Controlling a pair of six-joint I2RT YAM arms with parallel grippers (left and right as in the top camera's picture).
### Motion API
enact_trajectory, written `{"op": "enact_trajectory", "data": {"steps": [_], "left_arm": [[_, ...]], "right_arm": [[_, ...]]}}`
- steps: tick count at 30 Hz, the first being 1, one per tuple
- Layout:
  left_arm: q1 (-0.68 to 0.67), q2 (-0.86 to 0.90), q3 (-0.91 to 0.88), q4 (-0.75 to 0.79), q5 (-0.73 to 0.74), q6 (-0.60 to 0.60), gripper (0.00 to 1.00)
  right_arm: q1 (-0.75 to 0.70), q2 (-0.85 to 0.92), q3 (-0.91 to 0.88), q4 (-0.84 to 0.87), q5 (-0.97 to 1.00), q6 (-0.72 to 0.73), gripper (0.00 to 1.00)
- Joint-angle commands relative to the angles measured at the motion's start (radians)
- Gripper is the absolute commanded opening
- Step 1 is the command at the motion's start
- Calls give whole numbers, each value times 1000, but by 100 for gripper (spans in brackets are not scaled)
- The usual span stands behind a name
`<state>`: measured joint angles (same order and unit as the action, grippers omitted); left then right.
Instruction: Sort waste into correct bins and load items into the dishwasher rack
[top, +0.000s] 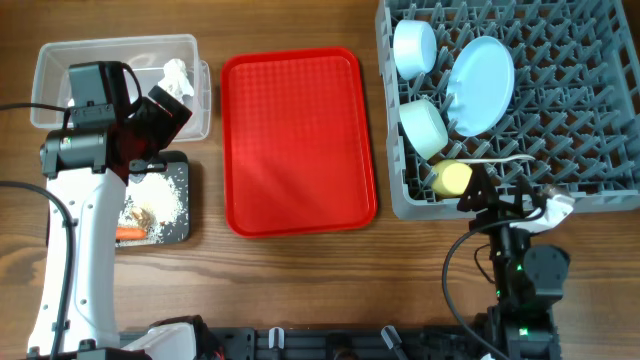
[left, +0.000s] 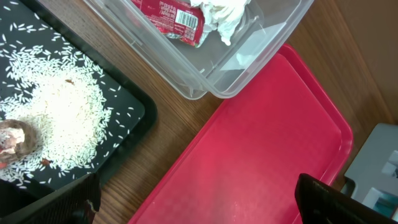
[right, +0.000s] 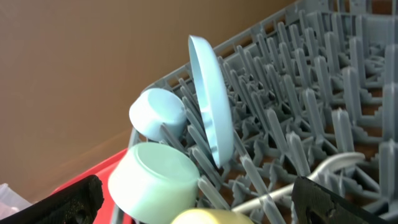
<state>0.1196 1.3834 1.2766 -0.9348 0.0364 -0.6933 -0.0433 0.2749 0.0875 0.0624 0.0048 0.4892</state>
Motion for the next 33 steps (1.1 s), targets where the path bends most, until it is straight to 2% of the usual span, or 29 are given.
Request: {"op": "enact_trajectory", "data": {"steps": [1,5,8,13,33], "left_arm": [[-4,5,5,2,8,5,100],[-4,5,5,3,8,5,100],[-3,5,5,3,8,5,100],[-4,5,5,3,8,5,100],[-3,5,5,3,8,5,100]], "right_arm": [[5,-75,-40,13,-9,-64,100],[5,-129,-75,15,-100,-269,100],[5,-170,-82,-27,-114,-332,100],[5,-271,-82,-56,-103,-332,100],[5,-261,-82,-56,-103,-332,100]]}}
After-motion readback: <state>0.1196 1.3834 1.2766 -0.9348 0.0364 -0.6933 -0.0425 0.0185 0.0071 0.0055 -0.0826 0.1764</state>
